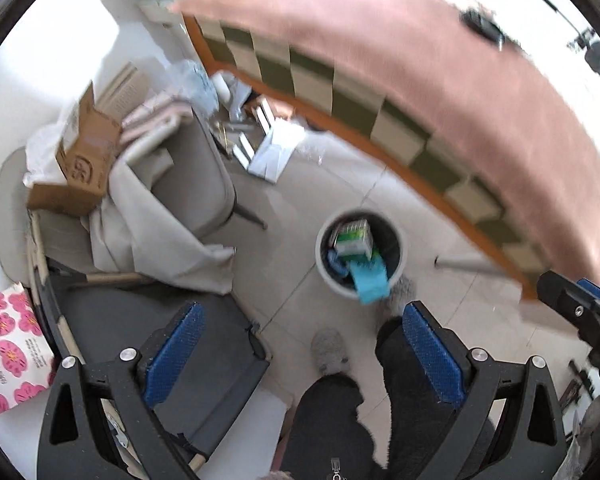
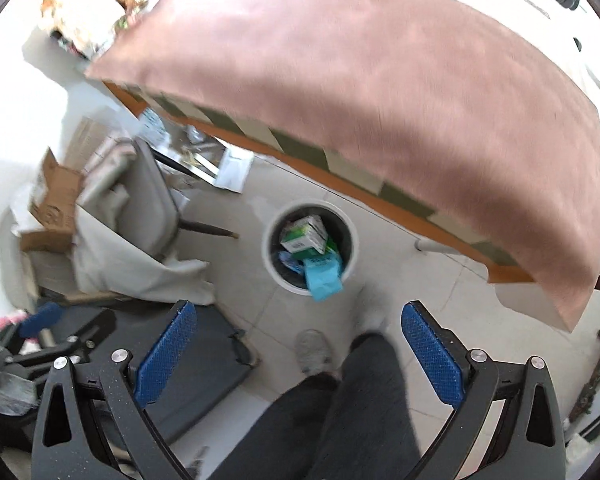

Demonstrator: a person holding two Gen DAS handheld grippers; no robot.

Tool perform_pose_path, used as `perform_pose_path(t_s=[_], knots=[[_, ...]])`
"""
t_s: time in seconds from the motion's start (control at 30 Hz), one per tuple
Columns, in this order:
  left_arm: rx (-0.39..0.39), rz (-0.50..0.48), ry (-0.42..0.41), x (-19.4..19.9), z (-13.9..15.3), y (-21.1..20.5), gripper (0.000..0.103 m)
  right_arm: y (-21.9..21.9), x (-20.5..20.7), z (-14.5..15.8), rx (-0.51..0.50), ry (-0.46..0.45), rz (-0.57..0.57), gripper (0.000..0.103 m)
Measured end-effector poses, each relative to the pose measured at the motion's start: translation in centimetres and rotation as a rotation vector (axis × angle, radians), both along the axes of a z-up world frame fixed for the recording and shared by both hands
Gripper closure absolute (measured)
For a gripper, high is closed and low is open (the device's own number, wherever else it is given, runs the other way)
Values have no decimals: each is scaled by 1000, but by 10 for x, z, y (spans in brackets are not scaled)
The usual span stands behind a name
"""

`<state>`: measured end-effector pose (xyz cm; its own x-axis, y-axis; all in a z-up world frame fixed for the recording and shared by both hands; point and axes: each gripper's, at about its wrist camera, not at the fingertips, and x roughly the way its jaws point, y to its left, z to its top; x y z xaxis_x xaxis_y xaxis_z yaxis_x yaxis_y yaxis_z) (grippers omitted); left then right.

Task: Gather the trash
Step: 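Move both open tools back over the table, then grasp the black round lid with left tool while right grasps silver foil blister pack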

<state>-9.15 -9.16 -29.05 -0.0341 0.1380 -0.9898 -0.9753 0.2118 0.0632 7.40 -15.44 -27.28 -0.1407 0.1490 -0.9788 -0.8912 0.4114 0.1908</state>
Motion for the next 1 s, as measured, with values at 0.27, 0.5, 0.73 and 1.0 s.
perform_pose_path(t_s=[0.27,0.5,0.73,1.0], knots=[[119,57,80,63,37,106,1,122,126,47,51,-10,-80,0],[76,189,122,120,18,220,1,255,263,1,-29,53,-320,0],[24,217,216,159,-17,292,1,343,294,-77,-183,65,-394,0],[-22,144,179,202,-25,311,1,361,274,-84,-202,-59,-194,21]])
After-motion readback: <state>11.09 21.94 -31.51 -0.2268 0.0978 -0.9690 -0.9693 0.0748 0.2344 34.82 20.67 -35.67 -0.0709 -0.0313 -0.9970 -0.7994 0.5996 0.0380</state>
